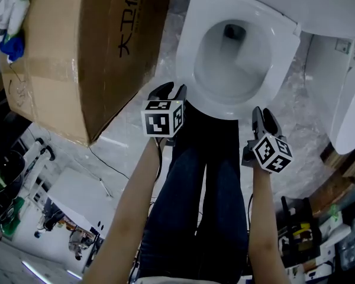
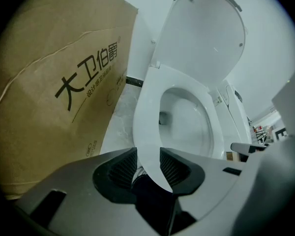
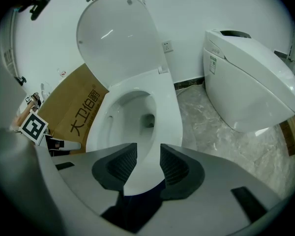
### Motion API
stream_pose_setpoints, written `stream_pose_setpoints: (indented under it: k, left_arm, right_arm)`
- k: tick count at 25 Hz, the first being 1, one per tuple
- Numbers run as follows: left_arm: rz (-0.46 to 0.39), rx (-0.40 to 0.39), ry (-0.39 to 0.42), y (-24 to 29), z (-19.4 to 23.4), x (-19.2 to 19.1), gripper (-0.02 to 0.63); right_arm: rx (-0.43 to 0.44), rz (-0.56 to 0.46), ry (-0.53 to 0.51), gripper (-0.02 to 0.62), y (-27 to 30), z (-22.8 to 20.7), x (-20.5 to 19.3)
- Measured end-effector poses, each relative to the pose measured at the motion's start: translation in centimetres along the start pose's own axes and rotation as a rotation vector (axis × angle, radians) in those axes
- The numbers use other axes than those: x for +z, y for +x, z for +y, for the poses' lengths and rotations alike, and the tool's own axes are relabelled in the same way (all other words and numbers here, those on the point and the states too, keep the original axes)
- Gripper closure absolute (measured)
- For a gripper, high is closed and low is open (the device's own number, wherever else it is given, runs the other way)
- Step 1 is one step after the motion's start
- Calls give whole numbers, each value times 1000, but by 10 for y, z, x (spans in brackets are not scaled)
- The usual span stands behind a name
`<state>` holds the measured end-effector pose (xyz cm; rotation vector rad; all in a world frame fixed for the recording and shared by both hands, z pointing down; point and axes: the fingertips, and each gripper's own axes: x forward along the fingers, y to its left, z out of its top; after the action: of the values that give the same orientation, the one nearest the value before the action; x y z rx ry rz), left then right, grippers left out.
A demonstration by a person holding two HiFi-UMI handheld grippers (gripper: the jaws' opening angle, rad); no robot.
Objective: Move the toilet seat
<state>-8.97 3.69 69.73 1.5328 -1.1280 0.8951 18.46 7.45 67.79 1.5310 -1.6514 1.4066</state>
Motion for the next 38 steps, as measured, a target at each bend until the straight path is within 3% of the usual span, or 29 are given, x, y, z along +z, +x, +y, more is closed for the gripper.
stream_pose_setpoints:
  k: [15,26,38]
  left_arm:
    - [35,-51,-82,24,10,-19,442]
    - [63,-134,-82,36,-1,-29,377]
    - [57,-143,-68,39,-2,-27,359]
  right_arm:
    - [0,22,77,393,18,-13,-20]
    - [-23,4,80,382,23,-19,-24]
    - [-66,-7,149,376,27,-31,-27]
